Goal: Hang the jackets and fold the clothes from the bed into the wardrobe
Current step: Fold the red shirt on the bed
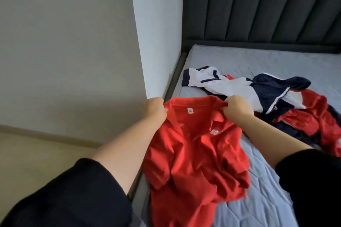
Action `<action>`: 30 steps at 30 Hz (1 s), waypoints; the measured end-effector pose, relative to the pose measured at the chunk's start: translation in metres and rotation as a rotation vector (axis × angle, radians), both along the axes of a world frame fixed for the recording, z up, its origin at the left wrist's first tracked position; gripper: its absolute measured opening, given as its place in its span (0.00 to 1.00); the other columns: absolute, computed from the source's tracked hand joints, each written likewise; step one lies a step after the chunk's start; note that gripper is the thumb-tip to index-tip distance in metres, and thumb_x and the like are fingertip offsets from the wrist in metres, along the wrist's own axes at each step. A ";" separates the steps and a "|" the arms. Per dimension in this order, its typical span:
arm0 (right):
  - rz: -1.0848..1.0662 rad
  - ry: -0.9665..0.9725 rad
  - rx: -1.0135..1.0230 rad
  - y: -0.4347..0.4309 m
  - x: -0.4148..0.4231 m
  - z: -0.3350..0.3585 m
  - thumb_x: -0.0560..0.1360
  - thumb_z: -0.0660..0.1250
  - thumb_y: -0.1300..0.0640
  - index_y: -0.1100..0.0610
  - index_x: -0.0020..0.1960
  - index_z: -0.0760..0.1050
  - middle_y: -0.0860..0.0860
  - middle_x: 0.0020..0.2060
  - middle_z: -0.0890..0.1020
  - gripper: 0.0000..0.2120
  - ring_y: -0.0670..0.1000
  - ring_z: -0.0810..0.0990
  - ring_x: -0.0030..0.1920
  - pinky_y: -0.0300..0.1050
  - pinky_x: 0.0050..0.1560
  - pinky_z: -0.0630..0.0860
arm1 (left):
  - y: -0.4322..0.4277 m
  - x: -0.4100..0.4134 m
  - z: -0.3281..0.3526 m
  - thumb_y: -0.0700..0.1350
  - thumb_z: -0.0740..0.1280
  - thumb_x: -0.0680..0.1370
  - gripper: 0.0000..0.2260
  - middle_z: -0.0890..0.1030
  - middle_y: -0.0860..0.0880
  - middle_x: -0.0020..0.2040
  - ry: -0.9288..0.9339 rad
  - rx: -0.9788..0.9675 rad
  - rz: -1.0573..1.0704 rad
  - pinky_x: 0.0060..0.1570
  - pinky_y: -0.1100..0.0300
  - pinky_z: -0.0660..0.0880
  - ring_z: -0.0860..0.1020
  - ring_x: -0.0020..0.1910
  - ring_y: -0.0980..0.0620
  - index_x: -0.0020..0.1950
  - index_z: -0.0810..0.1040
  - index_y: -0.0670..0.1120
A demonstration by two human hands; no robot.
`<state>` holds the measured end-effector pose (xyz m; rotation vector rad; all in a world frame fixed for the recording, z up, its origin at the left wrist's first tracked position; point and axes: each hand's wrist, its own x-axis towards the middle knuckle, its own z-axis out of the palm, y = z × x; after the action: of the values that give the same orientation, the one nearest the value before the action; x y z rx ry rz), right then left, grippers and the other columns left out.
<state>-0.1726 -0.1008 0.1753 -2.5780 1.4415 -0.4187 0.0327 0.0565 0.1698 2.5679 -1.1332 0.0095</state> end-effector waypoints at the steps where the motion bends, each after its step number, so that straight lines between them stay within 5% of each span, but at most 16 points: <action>1: -0.041 -0.015 0.026 -0.003 0.005 -0.006 0.73 0.64 0.58 0.57 0.40 0.76 0.59 0.43 0.81 0.05 0.62 0.79 0.48 0.45 0.41 0.69 | -0.006 0.004 -0.007 0.48 0.66 0.78 0.10 0.79 0.42 0.53 0.104 -0.041 0.036 0.51 0.53 0.72 0.76 0.54 0.41 0.51 0.77 0.41; 4: -0.101 -0.203 0.099 -0.014 0.027 -0.014 0.74 0.64 0.59 0.61 0.41 0.78 0.62 0.40 0.81 0.08 0.64 0.80 0.45 0.45 0.39 0.67 | -0.030 0.012 -0.018 0.47 0.65 0.78 0.09 0.80 0.43 0.47 0.348 -0.276 0.109 0.45 0.55 0.72 0.78 0.47 0.42 0.47 0.75 0.41; 7: -0.104 -0.537 0.050 -0.023 0.051 -0.015 0.74 0.62 0.63 0.63 0.44 0.77 0.62 0.41 0.82 0.06 0.63 0.79 0.45 0.45 0.38 0.62 | -0.053 0.014 -0.016 0.47 0.67 0.77 0.10 0.74 0.52 0.33 0.297 -0.547 0.066 0.34 0.62 0.61 0.74 0.37 0.47 0.38 0.71 0.46; 9: -0.023 -0.637 0.104 -0.024 0.065 -0.022 0.75 0.60 0.66 0.60 0.60 0.75 0.58 0.53 0.82 0.15 0.59 0.79 0.55 0.38 0.47 0.67 | -0.067 0.015 -0.017 0.47 0.66 0.77 0.04 0.80 0.53 0.40 0.345 -0.627 -0.044 0.37 0.70 0.64 0.78 0.44 0.48 0.48 0.77 0.46; 10: 0.036 -0.628 0.176 -0.022 0.071 -0.029 0.75 0.59 0.67 0.58 0.71 0.66 0.57 0.61 0.79 0.24 0.57 0.77 0.61 0.34 0.54 0.67 | -0.073 0.016 -0.022 0.46 0.65 0.78 0.13 0.82 0.50 0.52 0.395 -0.588 -0.097 0.45 0.73 0.65 0.79 0.53 0.49 0.61 0.75 0.47; 12: 0.081 -0.511 0.286 -0.015 0.078 -0.051 0.74 0.61 0.66 0.55 0.78 0.45 0.58 0.69 0.71 0.38 0.58 0.74 0.64 0.41 0.60 0.68 | -0.073 0.016 -0.042 0.44 0.65 0.78 0.33 0.67 0.50 0.73 0.477 -0.429 -0.218 0.57 0.69 0.64 0.71 0.66 0.50 0.78 0.51 0.52; 14: 0.055 -0.408 0.288 -0.005 0.079 -0.081 0.74 0.61 0.65 0.55 0.78 0.43 0.59 0.70 0.69 0.40 0.60 0.72 0.65 0.47 0.61 0.69 | -0.064 0.013 -0.073 0.41 0.64 0.77 0.39 0.54 0.49 0.78 0.399 -0.286 -0.298 0.68 0.62 0.61 0.63 0.73 0.49 0.78 0.42 0.53; 17: 0.036 -0.202 0.282 0.021 0.079 -0.141 0.76 0.60 0.59 0.59 0.77 0.51 0.58 0.75 0.60 0.33 0.57 0.59 0.74 0.55 0.72 0.58 | -0.045 0.006 -0.131 0.43 0.62 0.79 0.34 0.50 0.45 0.79 0.286 -0.005 -0.295 0.73 0.48 0.57 0.53 0.77 0.46 0.79 0.46 0.50; 20: 0.016 0.083 0.441 0.056 0.077 -0.201 0.79 0.56 0.46 0.56 0.78 0.47 0.55 0.78 0.49 0.33 0.54 0.46 0.77 0.60 0.74 0.47 | -0.023 0.006 -0.179 0.47 0.58 0.81 0.24 0.52 0.46 0.79 0.301 0.169 -0.237 0.73 0.48 0.53 0.50 0.77 0.48 0.77 0.57 0.48; 25: -0.012 0.261 0.478 0.061 0.081 -0.241 0.78 0.52 0.38 0.53 0.78 0.40 0.55 0.77 0.41 0.37 0.53 0.39 0.77 0.60 0.73 0.44 | 0.011 0.026 -0.212 0.43 0.60 0.80 0.21 0.63 0.44 0.75 0.198 -0.021 -0.254 0.72 0.50 0.56 0.60 0.75 0.46 0.73 0.67 0.45; 28: 0.002 0.345 0.534 0.052 0.088 -0.243 0.78 0.51 0.37 0.53 0.78 0.38 0.56 0.77 0.39 0.38 0.54 0.38 0.77 0.62 0.73 0.43 | 0.010 0.043 -0.212 0.47 0.61 0.80 0.20 0.71 0.39 0.68 0.285 -0.153 0.201 0.66 0.50 0.63 0.69 0.67 0.40 0.70 0.70 0.41; 30: 0.008 0.367 0.544 0.050 0.088 -0.245 0.78 0.50 0.37 0.53 0.78 0.37 0.56 0.77 0.38 0.38 0.55 0.37 0.77 0.62 0.73 0.42 | 0.009 0.057 -0.214 0.55 0.56 0.81 0.24 0.70 0.38 0.69 0.585 -0.058 0.504 0.65 0.50 0.64 0.68 0.67 0.39 0.70 0.69 0.40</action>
<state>-0.0843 -0.0504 -0.0694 -2.2742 1.3951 0.4202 0.0898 0.0653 -0.0440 2.4765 -0.2642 -0.5376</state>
